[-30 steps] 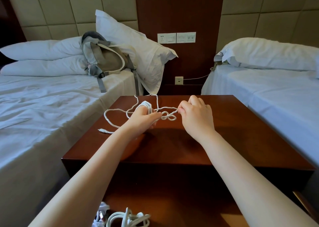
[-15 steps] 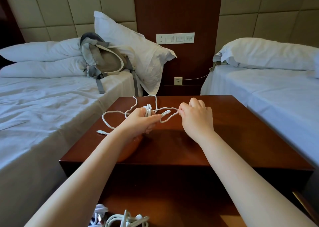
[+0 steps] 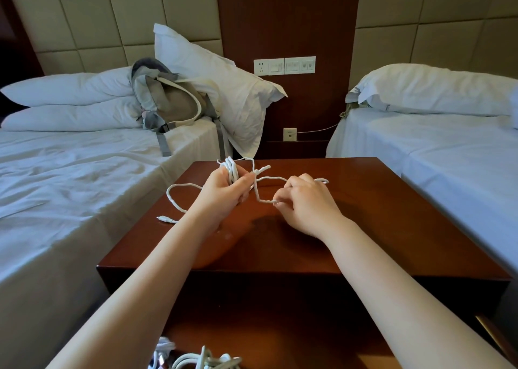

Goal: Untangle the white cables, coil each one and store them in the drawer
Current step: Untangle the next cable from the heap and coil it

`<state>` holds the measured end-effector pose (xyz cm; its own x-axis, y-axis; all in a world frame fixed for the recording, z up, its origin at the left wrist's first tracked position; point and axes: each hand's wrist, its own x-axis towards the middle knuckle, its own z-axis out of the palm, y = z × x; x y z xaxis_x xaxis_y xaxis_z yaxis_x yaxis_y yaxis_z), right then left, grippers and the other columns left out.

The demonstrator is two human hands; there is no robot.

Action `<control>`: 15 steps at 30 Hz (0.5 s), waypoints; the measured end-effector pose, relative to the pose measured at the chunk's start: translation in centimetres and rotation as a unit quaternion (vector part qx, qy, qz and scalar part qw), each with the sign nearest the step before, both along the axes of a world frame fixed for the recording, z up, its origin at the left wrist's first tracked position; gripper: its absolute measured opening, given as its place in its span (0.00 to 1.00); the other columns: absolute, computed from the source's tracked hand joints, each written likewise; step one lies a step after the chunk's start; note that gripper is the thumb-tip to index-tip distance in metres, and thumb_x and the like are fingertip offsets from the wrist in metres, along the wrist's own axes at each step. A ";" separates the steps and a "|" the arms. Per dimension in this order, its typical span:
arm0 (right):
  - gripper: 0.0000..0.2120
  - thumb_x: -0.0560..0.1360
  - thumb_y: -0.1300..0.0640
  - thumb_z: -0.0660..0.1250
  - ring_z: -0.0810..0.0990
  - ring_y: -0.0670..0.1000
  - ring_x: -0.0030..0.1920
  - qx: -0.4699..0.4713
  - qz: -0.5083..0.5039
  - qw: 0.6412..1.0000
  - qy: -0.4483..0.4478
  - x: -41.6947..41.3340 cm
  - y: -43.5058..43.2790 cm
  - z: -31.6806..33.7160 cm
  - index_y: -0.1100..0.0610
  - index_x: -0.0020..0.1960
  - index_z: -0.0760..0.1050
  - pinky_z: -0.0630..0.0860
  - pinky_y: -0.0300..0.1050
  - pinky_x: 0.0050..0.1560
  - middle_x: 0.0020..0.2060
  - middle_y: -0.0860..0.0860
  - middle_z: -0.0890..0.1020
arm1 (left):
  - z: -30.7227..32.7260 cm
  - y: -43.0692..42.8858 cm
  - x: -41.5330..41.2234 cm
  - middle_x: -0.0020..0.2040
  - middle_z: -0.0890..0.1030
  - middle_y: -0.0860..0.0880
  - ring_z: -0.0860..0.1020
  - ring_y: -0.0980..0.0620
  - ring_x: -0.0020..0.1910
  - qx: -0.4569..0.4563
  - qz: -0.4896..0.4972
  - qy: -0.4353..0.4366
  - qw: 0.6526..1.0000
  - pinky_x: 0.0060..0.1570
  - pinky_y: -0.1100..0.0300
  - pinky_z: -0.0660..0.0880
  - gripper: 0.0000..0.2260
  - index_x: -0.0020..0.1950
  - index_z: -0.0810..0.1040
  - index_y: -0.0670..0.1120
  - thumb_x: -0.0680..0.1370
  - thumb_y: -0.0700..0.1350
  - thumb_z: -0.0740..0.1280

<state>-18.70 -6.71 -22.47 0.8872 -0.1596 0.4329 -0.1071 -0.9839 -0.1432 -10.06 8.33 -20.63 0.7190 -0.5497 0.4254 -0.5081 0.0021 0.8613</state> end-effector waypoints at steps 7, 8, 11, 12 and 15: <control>0.23 0.77 0.48 0.64 0.64 0.49 0.68 0.014 0.049 0.998 0.037 0.0 0.7 -0.1 0.46 0.70 0.67 0.71 0.47 0.61 0.64 0.48 0.72 | -0.4 -0.2 0.3 0.25 0.72 0.51 0.68 0.55 0.27 -0.020 0.026 0.002 0.999 0.31 0.61 0.66 0.11 0.35 0.73 0.45 0.78 0.43 0.65; 0.23 0.77 0.48 0.65 0.64 0.49 0.68 0.014 0.060 0.997 0.035 0.0 0.8 -0.1 0.45 0.70 0.66 0.71 0.48 0.61 0.63 0.48 0.72 | -0.3 -0.3 0.1 0.25 0.72 0.51 0.68 0.55 0.28 -0.022 0.030 -0.003 0.999 0.31 0.60 0.66 0.12 0.34 0.72 0.45 0.77 0.43 0.65; 0.19 0.76 0.49 0.66 0.66 0.48 0.64 0.040 0.097 0.994 0.023 0.2 1.0 -0.2 0.46 0.66 0.71 0.71 0.47 0.60 0.59 0.47 0.73 | -0.1 -0.4 0.2 0.26 0.72 0.51 0.69 0.53 0.29 -0.020 0.051 -0.002 0.998 0.33 0.58 0.67 0.12 0.33 0.71 0.47 0.77 0.43 0.66; 0.17 0.75 0.48 0.66 0.67 0.48 0.62 0.049 0.104 0.993 0.017 0.2 1.0 -0.2 0.48 0.63 0.73 0.71 0.46 0.59 0.57 0.47 0.74 | -0.2 -0.3 0.3 0.26 0.72 0.50 0.69 0.53 0.29 -0.021 0.062 0.001 0.998 0.32 0.57 0.67 0.12 0.33 0.72 0.47 0.76 0.44 0.67; 0.15 0.73 0.42 0.67 0.68 0.45 0.52 0.043 0.111 0.993 -0.017 0.5 1.0 -0.4 0.53 0.51 0.78 0.72 0.44 0.49 0.47 0.47 0.75 | -0.4 -0.1 0.5 0.26 0.69 0.52 0.66 0.58 0.25 -0.011 0.097 -0.011 0.995 0.29 0.63 0.66 0.12 0.33 0.71 0.48 0.76 0.44 0.67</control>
